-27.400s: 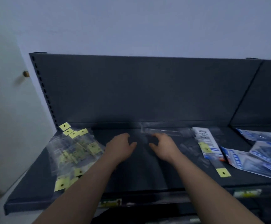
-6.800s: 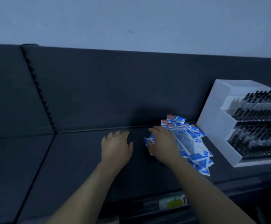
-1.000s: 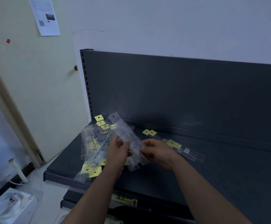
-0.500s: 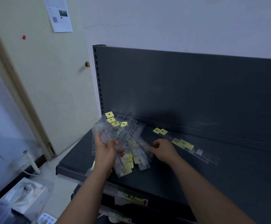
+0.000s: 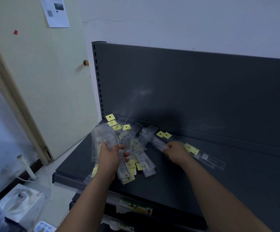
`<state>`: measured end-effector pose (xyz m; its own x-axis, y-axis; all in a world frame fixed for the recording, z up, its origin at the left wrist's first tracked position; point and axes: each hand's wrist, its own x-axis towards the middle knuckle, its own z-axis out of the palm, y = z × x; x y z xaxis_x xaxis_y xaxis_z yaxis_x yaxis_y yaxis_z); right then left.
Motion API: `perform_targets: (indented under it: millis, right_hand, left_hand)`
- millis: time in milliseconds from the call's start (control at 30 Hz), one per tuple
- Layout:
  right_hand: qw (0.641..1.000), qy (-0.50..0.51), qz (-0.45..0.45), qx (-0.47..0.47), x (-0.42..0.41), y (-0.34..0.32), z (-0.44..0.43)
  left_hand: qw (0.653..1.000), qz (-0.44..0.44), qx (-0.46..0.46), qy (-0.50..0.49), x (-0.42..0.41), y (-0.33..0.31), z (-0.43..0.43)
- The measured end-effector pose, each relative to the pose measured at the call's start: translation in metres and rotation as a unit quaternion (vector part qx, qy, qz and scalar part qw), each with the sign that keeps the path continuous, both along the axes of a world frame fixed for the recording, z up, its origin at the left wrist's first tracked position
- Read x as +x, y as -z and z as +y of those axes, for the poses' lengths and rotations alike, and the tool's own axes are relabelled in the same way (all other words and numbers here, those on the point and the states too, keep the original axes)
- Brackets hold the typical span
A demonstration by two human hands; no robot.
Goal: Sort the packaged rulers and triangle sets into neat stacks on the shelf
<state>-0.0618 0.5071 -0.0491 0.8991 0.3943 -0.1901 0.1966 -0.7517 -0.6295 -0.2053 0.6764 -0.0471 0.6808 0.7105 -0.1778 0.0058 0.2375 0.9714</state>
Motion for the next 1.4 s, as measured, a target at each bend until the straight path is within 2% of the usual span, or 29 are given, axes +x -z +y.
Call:
perform_targets:
  millis: [167,200,267,333,367,400,500,600,733,833,967,1000,1100,1133,1233,1400]
  right_hand:
    - [0.991,0.098,0.024,0.091,0.008,0.003,-0.017]
    - [0.99,0.114,0.014,0.086,0.008,0.002,-0.02]
    - [0.992,0.109,-0.064,0.006,0.005,0.001,-0.023]
    - [0.984,0.079,-0.15,-0.053,-0.004,-0.004,-0.02]
    - [0.984,0.048,-0.164,-0.056,-0.009,-0.006,-0.015]
    - [0.988,0.006,-0.147,-0.05,-0.014,-0.008,-0.008]
    - [0.995,-0.094,-0.02,-0.037,-0.038,-0.008,0.016]
    - [0.987,-0.127,-0.04,-0.09,-0.053,-0.003,0.031]
    - [0.993,-0.106,0.014,-0.042,-0.043,-0.004,0.024]
    - [0.998,-0.065,0.022,0.01,-0.032,-0.011,0.006]
    - [0.994,-0.108,0.021,-0.011,-0.024,-0.017,-0.018]
    - [0.994,-0.103,0.009,-0.023,-0.021,-0.016,-0.023]
    - [0.989,-0.03,-0.105,-0.099,-0.014,-0.01,-0.034]
    - [0.987,-0.005,-0.114,-0.116,-0.012,-0.007,-0.037]
    - [0.986,0.034,-0.071,-0.145,-0.011,0.0,-0.038]
    - [0.991,0.046,0.04,-0.119,-0.001,-0.004,-0.034]
  left_hand:
    - [1.0,0.011,-0.008,0.009,0.007,0.0,-0.004]
    - [1.0,0.011,-0.01,0.009,0.008,0.0,-0.004]
    - [1.0,0.009,-0.011,0.006,0.008,-0.001,-0.005]
    - [1.0,0.006,-0.011,0.0,0.007,-0.002,-0.005]
    - [1.0,0.004,-0.012,-0.004,0.006,-0.002,-0.005]
    - [1.0,0.002,-0.014,-0.007,0.005,-0.002,-0.005]
    - [1.0,-0.001,-0.017,-0.012,0.0,-0.003,-0.005]
    - [1.0,0.002,-0.013,-0.016,-0.007,-0.004,-0.004]
    - [1.0,0.014,-0.008,-0.015,-0.016,-0.003,0.001]
    - [0.999,0.022,-0.016,-0.016,-0.017,0.001,0.003]
    - [1.0,0.016,-0.008,-0.003,-0.013,0.002,-0.007]
    - [1.0,0.013,-0.004,0.003,-0.012,0.002,-0.011]
    - [1.0,0.004,-0.002,0.018,-0.01,0.002,-0.023]
    - [1.0,0.001,0.001,0.022,-0.01,0.001,-0.026]
    - [0.999,0.005,0.02,0.025,-0.007,-0.002,-0.033]
    - [1.0,0.008,0.021,0.012,-0.004,-0.01,-0.044]
